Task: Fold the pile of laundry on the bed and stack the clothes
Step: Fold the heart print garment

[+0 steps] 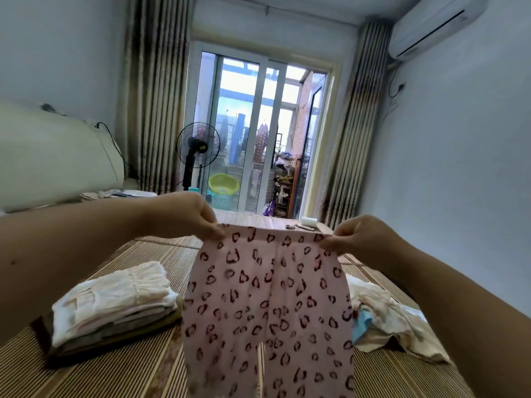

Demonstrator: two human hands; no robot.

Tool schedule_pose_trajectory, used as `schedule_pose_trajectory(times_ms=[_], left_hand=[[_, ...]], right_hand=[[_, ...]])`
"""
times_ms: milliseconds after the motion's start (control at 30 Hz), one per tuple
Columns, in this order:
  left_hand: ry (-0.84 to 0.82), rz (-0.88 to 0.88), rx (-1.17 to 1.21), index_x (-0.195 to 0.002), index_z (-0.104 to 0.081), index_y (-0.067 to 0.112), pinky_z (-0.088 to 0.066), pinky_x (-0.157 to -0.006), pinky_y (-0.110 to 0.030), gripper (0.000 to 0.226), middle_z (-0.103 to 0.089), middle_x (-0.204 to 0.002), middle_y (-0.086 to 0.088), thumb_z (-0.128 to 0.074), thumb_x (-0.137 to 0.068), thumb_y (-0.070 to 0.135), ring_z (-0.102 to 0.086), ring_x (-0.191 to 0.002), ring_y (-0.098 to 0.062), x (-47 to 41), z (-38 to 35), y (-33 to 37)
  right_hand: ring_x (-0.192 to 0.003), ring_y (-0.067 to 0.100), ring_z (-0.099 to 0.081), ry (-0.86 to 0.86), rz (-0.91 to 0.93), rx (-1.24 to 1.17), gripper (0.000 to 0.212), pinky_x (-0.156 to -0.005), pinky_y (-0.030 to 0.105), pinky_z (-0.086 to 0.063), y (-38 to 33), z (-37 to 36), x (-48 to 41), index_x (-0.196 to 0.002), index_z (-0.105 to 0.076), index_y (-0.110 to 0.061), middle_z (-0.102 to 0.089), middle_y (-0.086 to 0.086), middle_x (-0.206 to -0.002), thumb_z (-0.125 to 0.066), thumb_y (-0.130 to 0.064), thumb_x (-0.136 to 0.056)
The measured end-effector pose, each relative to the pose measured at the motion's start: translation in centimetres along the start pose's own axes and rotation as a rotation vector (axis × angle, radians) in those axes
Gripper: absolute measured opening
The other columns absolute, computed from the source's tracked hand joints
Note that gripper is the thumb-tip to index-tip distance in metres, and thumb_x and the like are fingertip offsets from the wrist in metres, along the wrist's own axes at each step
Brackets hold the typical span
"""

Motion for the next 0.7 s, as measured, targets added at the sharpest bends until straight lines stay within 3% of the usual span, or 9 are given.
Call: schedule_pose_trajectory(times_ms=[100,167,233,267,367,433,533,633,700], left_hand=[[0.113,-0.006,0.329,-0.066,-0.078,0.022,-0.04,-0.061,-0.023,0.016,-0.07,-0.067,0.002,-0.072,-0.075,0.034,-0.053,-0.055,-0.005,-0.4,0.0,0.1],[0.137,0.003,0.444,-0.077,-0.078,0.024,-0.04,-0.062,-0.025,0.01,-0.073,-0.075,-0.004,-0.07,-0.082,0.023,-0.055,-0.06,-0.008,-0.8,0.1,0.2],[0.133,0.028,0.43,-0.097,-0.072,0.031,-0.046,-0.07,-0.028,0.02,-0.075,-0.083,-0.004,-0.07,-0.084,0.017,-0.059,-0.071,-0.012,-1.3,0.3,0.2],[0.127,0.042,0.354,-0.105,-0.068,0.034,-0.049,-0.074,-0.028,0.028,-0.075,-0.086,-0.002,-0.072,-0.083,0.017,-0.061,-0.075,-0.013,-1.6,0.3,0.1],[0.14,0.074,0.228,-0.084,-0.073,0.025,-0.048,-0.067,-0.024,0.009,-0.072,-0.079,0.0,-0.077,-0.078,0.02,-0.059,-0.071,-0.013,-2.0,0.1,-0.2],[0.056,0.074,0.45,-0.082,-0.069,0.011,-0.053,-0.08,-0.034,0.018,-0.072,-0.082,-0.009,-0.078,-0.071,0.022,-0.063,-0.08,-0.021,-2.0,-0.7,-1.0],[-0.186,0.031,0.908,-0.094,-0.057,0.003,-0.059,-0.077,-0.038,0.035,-0.068,-0.086,-0.016,-0.075,-0.068,0.02,-0.066,-0.082,-0.027,-1.6,-2.8,-1.3],[-0.145,0.086,0.973,-0.095,-0.051,0.005,-0.059,-0.066,-0.035,0.019,-0.066,-0.077,-0.013,-0.063,-0.085,0.015,-0.065,-0.069,-0.024,-2.2,-4.6,-1.2],[-0.018,0.264,0.953,-0.092,-0.052,0.003,-0.058,-0.059,-0.036,0.007,-0.065,-0.069,-0.013,-0.054,-0.092,0.01,-0.065,-0.059,-0.024,-3.1,-6.0,-1.5]], right_hand=[[-0.055,-0.002,-0.06,0.119,0.027,-0.174,0.019,-0.054,0.012,-0.042,-0.3,0.6,-0.1,-0.071,-0.066,-0.011,-0.067,-0.006,-0.06,-0.072,-0.025,-0.083],[-0.063,0.002,-0.066,0.137,0.036,-0.244,0.014,-0.054,0.011,-0.045,-0.3,0.8,-0.3,-0.078,-0.065,-0.012,-0.071,-0.002,-0.068,-0.072,-0.023,-0.084],[-0.072,0.01,-0.071,0.097,0.022,-0.302,0.006,-0.06,0.016,-0.053,-0.1,0.9,-0.4,-0.088,-0.068,-0.016,-0.074,0.003,-0.077,-0.071,-0.019,-0.084],[-0.075,0.011,-0.071,0.05,0.003,-0.299,0.012,-0.066,0.02,-0.055,0.1,0.8,-0.5,-0.095,-0.068,-0.021,-0.074,0.004,-0.081,-0.071,-0.017,-0.084],[-0.081,0.013,-0.07,-0.074,-0.091,-0.171,0.015,-0.08,0.031,-0.056,0.7,0.0,-0.6,-0.095,-0.07,-0.018,-0.074,0.007,-0.087,-0.073,-0.019,-0.081],[-0.085,0.022,-0.068,-0.136,-0.153,-0.325,0.012,-0.085,0.041,-0.055,1.0,-0.8,-0.4,-0.088,-0.066,-0.007,-0.073,0.013,-0.089,-0.072,-0.015,-0.082],[-0.072,0.024,-0.069,-0.24,-0.196,-0.801,0.008,-0.063,0.033,-0.059,0.5,-2.4,0.2,-0.084,-0.053,-0.006,-0.069,0.014,-0.078,-0.058,-0.002,-0.088],[-0.061,0.025,-0.066,-0.069,-0.281,-0.788,0.008,-0.054,0.033,-0.059,0.8,-3.5,-0.3,-0.085,-0.053,-0.005,-0.066,0.016,-0.074,-0.056,0.0,-0.09],[-0.062,0.027,-0.066,0.069,-0.37,-0.601,0.005,-0.065,0.043,-0.06,1.6,-4.5,-1.1,-0.082,-0.057,-0.003,-0.065,0.017,-0.074,-0.059,-0.002,-0.087]])
Point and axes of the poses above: each hand's wrist, its own x-axis away from the middle knuckle, its own z-axis out of the back of the hand, y = z × x, the point moved 4 cm from there along -x, towards the middle knuckle
